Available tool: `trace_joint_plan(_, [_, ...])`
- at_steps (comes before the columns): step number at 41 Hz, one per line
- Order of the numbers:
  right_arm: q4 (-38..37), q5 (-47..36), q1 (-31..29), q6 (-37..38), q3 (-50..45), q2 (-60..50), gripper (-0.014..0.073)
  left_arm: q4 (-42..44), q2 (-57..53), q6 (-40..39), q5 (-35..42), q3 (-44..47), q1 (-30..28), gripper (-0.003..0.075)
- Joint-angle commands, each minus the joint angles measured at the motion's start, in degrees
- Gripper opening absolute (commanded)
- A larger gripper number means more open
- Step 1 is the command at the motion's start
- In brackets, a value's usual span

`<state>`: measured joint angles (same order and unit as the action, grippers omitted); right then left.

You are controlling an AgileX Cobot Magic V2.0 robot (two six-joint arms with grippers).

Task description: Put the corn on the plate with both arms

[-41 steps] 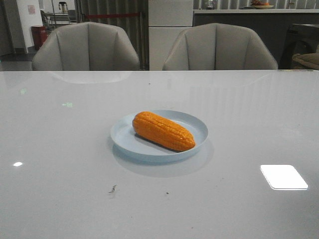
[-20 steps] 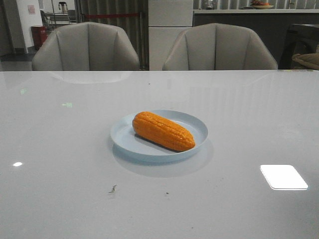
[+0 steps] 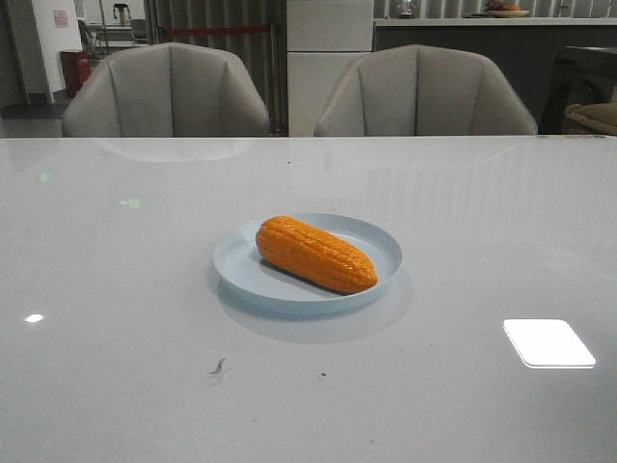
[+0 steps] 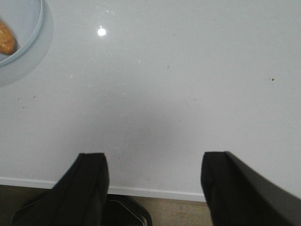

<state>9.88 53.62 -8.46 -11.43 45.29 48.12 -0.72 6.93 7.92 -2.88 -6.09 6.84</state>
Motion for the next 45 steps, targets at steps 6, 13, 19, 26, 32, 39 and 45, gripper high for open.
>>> trace_joint_plan(6, [0.8,-2.9,-0.2,0.0,1.5,-0.4,0.0533,0.2,-7.5,-0.6,4.3,3.9,0.8,0.0096])
trace_joint_plan(13, [0.8,-2.8,-0.2,0.0,1.5,-0.4,0.0533,-0.2,-7.6,-0.6,5.1,8.7,-0.2,0.0096])
trace_joint_plan(19, [0.8,-2.9,-0.2,0.0,1.5,-0.4,0.0533,-1.7,-7.6,-0.6,2.5,8.6,-0.2,0.0096])
trace_joint_plan(26, [0.8,-2.9,-0.2,0.0,1.5,-0.4,0.0533,-3.5,-7.6,-0.6,2.9,8.6,-0.2,0.0096])
trace_joint_plan(32, [0.8,-2.9,-0.2,0.0,1.5,-0.4,0.0533,-3.5,-7.6,-0.6,2.9,8.6,-0.2,0.0096])
trace_joint_plan(39, [0.8,-2.9,-0.2,0.0,1.5,-0.4,0.0533,-3.5,-7.6,-0.6,2.9,8.6,-0.2,0.0096])
trace_joint_plan(45, [0.8,-2.9,-0.2,0.0,1.5,-0.4,0.0533,-3.5,-7.6,-0.6,2.9,8.6,-0.2,0.0096])
